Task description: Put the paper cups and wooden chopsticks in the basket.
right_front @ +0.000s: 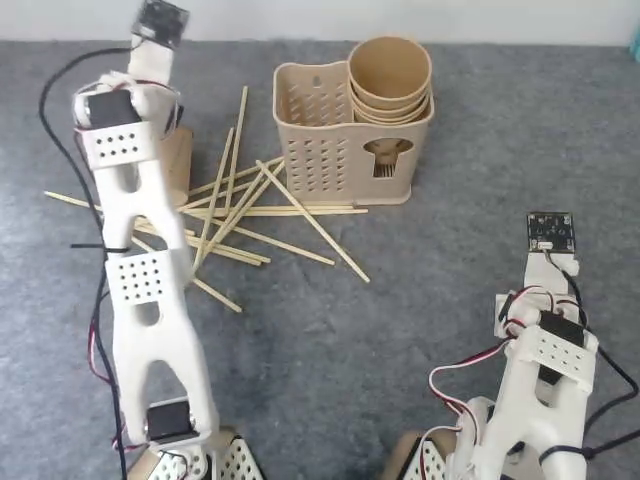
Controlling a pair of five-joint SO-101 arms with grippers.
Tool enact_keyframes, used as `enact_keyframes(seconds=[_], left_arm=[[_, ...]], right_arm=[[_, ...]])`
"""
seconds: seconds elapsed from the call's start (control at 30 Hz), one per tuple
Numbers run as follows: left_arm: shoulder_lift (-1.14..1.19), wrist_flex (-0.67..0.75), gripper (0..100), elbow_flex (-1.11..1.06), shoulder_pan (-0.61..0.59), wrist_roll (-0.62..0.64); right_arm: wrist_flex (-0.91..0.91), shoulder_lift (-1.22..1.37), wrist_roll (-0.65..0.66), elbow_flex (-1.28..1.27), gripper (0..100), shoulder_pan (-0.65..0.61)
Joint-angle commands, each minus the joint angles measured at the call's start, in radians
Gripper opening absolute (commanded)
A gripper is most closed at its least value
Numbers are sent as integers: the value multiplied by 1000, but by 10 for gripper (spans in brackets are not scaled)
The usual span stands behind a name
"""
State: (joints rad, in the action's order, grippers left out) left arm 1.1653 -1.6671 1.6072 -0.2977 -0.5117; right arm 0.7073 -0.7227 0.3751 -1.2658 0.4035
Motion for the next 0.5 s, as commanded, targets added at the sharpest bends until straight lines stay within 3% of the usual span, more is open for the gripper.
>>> enact_keyframes(seconds=[0.0,0.23,0.37,0.47], left_arm=[[-91,-91,112,-15,18,-41],[-276,-92,80,-334,8,-77],[-394,-83,77,-381,17,-61],[-459,-6,76,-348,20,75]], right_arm=[[-22,-33,14,-26,8,-12],[-21,-33,14,-26,8,-12],[-21,-33,14,-26,8,-12],[-21,-33,14,-26,8,-12]])
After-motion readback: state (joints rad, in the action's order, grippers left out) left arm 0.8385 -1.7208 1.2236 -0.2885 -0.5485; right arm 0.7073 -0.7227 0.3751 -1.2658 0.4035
